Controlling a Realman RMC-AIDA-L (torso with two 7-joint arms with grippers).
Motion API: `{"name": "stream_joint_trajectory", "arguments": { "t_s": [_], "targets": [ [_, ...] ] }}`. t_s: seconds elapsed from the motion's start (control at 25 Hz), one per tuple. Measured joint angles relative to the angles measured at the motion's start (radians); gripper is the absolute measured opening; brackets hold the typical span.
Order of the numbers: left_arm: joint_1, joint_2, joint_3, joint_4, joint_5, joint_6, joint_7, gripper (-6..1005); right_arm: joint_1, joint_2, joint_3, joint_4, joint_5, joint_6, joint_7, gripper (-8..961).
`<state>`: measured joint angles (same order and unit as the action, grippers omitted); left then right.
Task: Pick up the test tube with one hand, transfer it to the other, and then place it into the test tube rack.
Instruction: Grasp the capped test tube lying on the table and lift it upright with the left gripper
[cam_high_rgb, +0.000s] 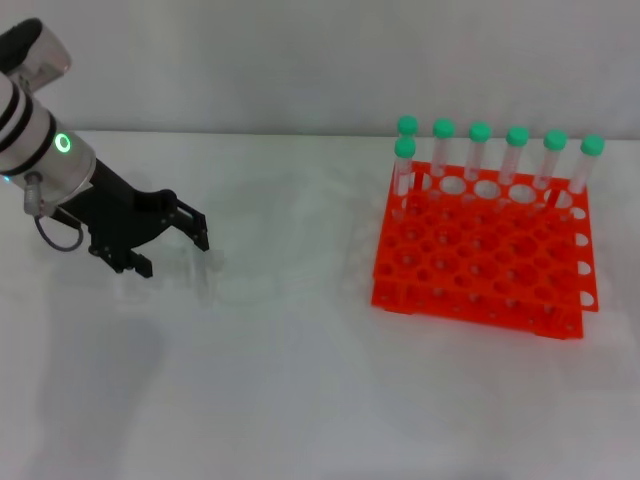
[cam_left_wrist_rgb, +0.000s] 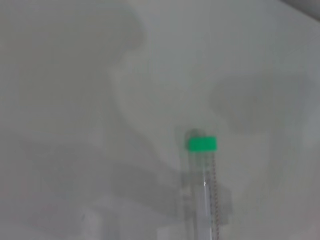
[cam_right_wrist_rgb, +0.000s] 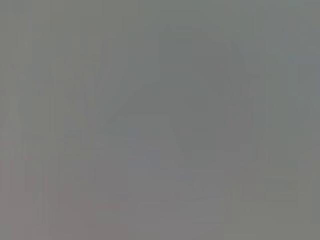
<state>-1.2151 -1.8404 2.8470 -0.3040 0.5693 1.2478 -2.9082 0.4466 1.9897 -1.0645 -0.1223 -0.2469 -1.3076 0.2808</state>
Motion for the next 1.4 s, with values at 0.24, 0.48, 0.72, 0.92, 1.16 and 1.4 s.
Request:
{"name": "stream_joint_trajectory", "arguments": {
  "t_s": [0.24,0.48,0.72,0.92,1.16,1.4],
  "targets": [
    [0.028,0.003,0.000,0.003,-0.008,0.010,-0.048,768,-0.017,-0.001,0.030,-0.009,0.002,0.002,-0.014,873],
    [0.042,-0.003,0.000,0.023,-0.035,-0.007,-0.030,761,-0.028,0.003,0.029,-0.009,0.002,0.000,-0.014,872],
    [0.053,-0.006,0.000,0.026,-0.032,-0.046,-0.028,629,-0.038,0.008,0.031,-0.010,0.002,-0.006,-0.014,872],
    [0.060,-0.011,0.000,0.033,-0.030,-0.072,-0.026,628,-0.040,0.013,0.044,-0.009,0.001,-0.010,-0.014,872],
    [0.067,-0.008,0.000,0.061,-0.030,-0.103,-0.024,627,-0.042,0.017,0.052,-0.009,0.002,-0.013,-0.014,872],
    [0.066,-0.010,0.000,0.063,-0.028,-0.116,-0.024,625,-0.041,0.019,0.052,-0.008,0.003,-0.013,-0.014,872]
  ]
}}
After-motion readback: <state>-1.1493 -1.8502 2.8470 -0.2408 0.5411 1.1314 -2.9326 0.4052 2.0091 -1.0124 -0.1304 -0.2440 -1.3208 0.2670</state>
